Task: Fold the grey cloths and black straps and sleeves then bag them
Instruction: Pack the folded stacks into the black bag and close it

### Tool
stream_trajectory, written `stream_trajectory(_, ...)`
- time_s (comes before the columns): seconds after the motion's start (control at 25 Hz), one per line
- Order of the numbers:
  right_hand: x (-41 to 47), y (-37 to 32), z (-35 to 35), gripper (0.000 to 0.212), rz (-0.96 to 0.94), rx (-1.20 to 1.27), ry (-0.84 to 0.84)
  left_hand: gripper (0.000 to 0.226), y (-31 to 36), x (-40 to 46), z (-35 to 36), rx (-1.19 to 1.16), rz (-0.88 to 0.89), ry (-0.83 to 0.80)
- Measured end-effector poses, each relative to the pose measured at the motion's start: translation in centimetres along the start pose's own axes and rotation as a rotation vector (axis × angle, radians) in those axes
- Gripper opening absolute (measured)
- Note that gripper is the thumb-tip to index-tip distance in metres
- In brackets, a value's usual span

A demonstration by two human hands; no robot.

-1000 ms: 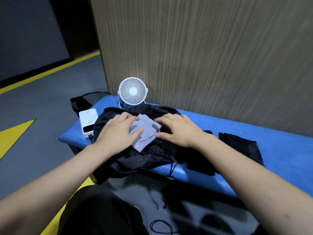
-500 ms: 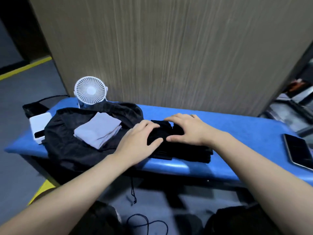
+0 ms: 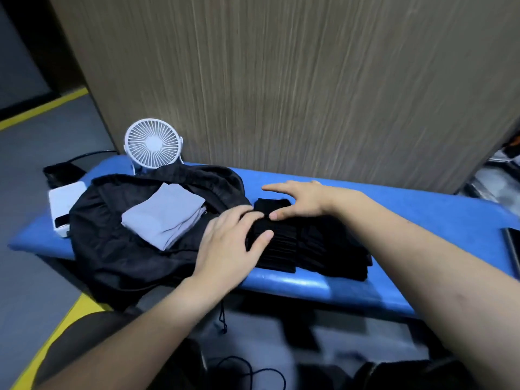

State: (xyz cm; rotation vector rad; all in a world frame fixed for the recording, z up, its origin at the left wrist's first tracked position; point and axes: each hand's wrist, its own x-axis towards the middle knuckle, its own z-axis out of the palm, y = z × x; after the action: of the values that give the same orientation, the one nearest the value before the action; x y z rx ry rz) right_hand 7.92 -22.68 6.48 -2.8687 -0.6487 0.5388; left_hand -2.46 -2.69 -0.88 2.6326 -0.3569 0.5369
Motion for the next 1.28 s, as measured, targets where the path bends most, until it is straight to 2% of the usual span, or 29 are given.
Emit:
stream_trajectory(0.16, 1.4, -0.5, 0.8, 0.076, 0.023, 0.079, -0.114, 0.051, -0.7, -0.4, 1.4, 0.146, 0.025, 0.022)
stream_trajectory(0.24, 1.9, -1.2, 1.0, 0.076, 0.028, -0.007, -0.110, 0.047, -1.0, -0.8, 1.5, 0.169, 0.033, 0.046)
stream_trajectory(0.36, 2.0, -2.2, 0.9, 0.074, 0.038, -0.080, -0.127, 0.039, 0.4, -2.9, 1.0, 0.056, -0.014, 0.063)
stream_trajectory(0.44, 1.7, -2.8, 1.0, 0.072, 0.041, -0.087, -0.134, 0.030, 1.9, -5.5, 1.1, -0.122, -0.084, 0.026)
stream_trajectory(0.52, 1.2, -3.3, 1.2, 0.071, 0.044, -0.110, -0.144, 0.027, 2.9, -8.2, 1.6, -0.400, -0.270, -0.069)
stream_trajectory(0.6, 0.7, -4.0, 1.5, 0.073, 0.036, -0.145, -0.160, 0.046, 3.5, -10.0, 1.7, -0.703, -0.574, -0.172)
stream_trajectory(0.68, 0.1, -4.8, 1.9, 0.073, 0.030, -0.180, -0.174, 0.059, 3.6, -10.1, 0.9, -0.900, -0.827, -0.286)
stream_trajectory(0.76, -0.7, -5.4, 2.4, 0.073, 0.040, -0.211, -0.179, 0.049, 3.4, -9.0, 0.0, -1.097, -1.009, -0.412)
stream_trajectory(0.84, -1.7, -5.8, 2.9, 0.074, 0.051, -0.238, -0.166, 0.056, 2.8, -7.9, -0.6, -1.285, -1.107, -0.447)
stream_trajectory(0.92, -2.6, -6.2, 3.5, 0.076, 0.035, -0.245, -0.153, 0.070, 2.4, -7.4, -0.7, -1.379, -1.142, -0.449)
stream_trajectory(0.96, -2.9, -6.5, 3.9, 0.077, 0.019, -0.246, -0.147, 0.070, 2.4, -7.3, -0.6, -1.392, -1.136, -0.443)
stream_trajectory(1.12, -4.1, -7.4, 5.6, 0.081, -0.019, -0.273, -0.068, 0.055, 2.4, -7.6, -0.2, -1.405, -1.099, -0.349)
stream_trajectory(1.28, -5.6, -7.6, 7.0, 0.080, 0.000, -0.216, 0.040, 0.041, 2.5, -8.2, -0.7, -1.358, -1.020, -0.330)
